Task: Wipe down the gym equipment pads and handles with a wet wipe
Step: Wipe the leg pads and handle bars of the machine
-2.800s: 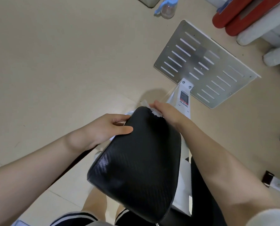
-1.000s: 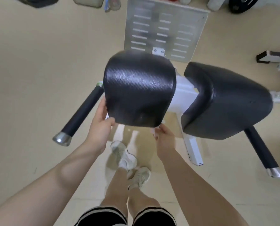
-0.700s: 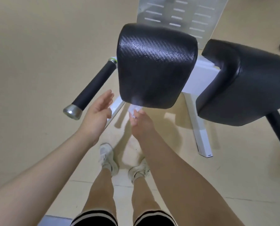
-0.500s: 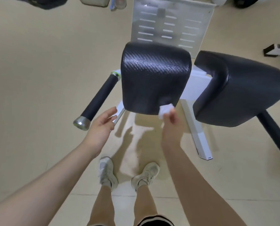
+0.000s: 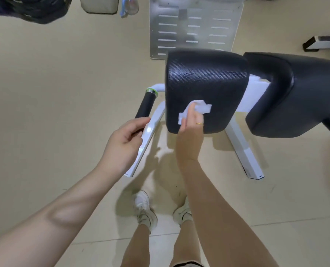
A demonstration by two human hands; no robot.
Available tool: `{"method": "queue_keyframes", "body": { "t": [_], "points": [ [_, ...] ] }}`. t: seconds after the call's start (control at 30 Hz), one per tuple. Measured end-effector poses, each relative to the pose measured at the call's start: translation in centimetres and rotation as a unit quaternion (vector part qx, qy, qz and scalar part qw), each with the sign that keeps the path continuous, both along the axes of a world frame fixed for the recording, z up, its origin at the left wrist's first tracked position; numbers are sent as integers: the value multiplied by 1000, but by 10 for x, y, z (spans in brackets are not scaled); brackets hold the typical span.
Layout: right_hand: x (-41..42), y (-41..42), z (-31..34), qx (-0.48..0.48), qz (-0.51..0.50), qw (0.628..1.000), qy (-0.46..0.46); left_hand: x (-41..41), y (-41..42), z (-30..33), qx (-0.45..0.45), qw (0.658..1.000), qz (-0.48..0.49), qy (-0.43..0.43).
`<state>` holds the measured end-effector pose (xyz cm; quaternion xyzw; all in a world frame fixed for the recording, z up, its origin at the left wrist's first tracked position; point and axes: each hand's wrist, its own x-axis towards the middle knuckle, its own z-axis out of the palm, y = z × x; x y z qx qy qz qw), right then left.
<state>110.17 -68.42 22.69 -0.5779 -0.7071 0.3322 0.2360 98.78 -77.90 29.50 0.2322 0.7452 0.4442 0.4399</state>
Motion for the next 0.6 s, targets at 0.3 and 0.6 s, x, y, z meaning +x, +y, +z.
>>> {"method": "queue_keyframes", "body": {
  "t": [0.3,0.6],
  "points": [
    [-44,-28,25,-6,204,979,16,-42,-35,-14,-146,969,4,-197],
    [-87,9,13,-10,180,976,-119,-47,-48,-35,-92,963,12,-254]
  ]
}}
